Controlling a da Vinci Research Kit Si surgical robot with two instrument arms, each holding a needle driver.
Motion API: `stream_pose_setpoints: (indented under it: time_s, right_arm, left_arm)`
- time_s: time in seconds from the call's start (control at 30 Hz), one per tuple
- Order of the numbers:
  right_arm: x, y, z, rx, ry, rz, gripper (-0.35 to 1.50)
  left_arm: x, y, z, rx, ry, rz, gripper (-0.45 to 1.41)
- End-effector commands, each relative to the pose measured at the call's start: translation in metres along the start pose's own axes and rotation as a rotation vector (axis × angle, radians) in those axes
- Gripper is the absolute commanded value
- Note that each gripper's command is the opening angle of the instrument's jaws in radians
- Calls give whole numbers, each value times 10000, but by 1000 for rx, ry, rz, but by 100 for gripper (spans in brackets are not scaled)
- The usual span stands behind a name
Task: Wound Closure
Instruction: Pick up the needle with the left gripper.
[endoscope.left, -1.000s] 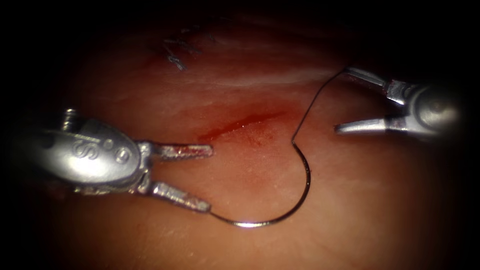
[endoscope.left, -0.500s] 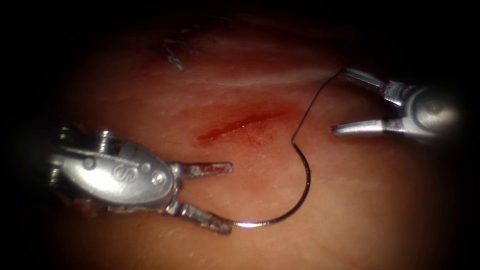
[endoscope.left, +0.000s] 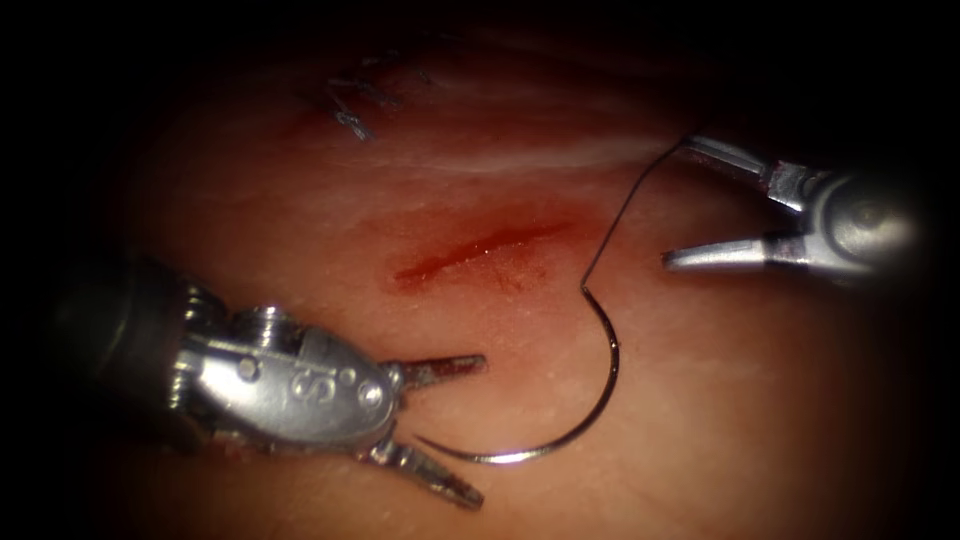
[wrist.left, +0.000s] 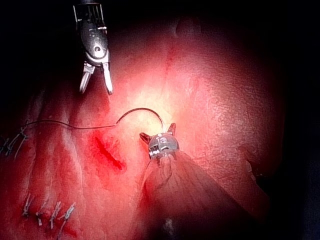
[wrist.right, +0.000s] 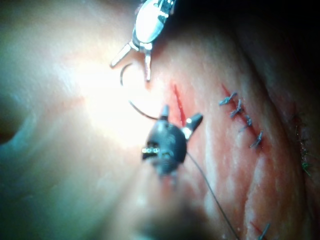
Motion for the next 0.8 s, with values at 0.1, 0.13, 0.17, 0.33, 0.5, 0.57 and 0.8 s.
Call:
stream_pose_setpoints:
  time_s: [0.1, 0.13, 0.17, 0.33, 0.5, 0.57, 0.8]
  right_arm:
    - [-2, -4, 8, 3, 0, 0, 83]
    - [-2, -4, 8, 3, 0, 0, 83]
    - [-2, -4, 8, 3, 0, 0, 83]
    - [-2, -4, 8, 3, 0, 0, 83]
    - [-2, -4, 8, 3, 0, 0, 81]
    - [-2, -4, 8, 2, 0, 0, 81]
    - [-1, -4, 13, -8, -10, 231, 89]
  left_arm:
    - [-6, 0, 8, -3, -4, 0, 36]
    - [-7, 0, 8, -4, -4, 1, 27]
    - [-8, 0, 7, -5, -4, 2, 17]
    - [-9, 3, 4, -14, -13, 6, -45]
    - [-9, 6, -2, -19, -13, 0, -45]
    - [-8, 5, -5, -26, -13, 0, -45]
    - [1, -4, -24, 63, -17, 73, -45]
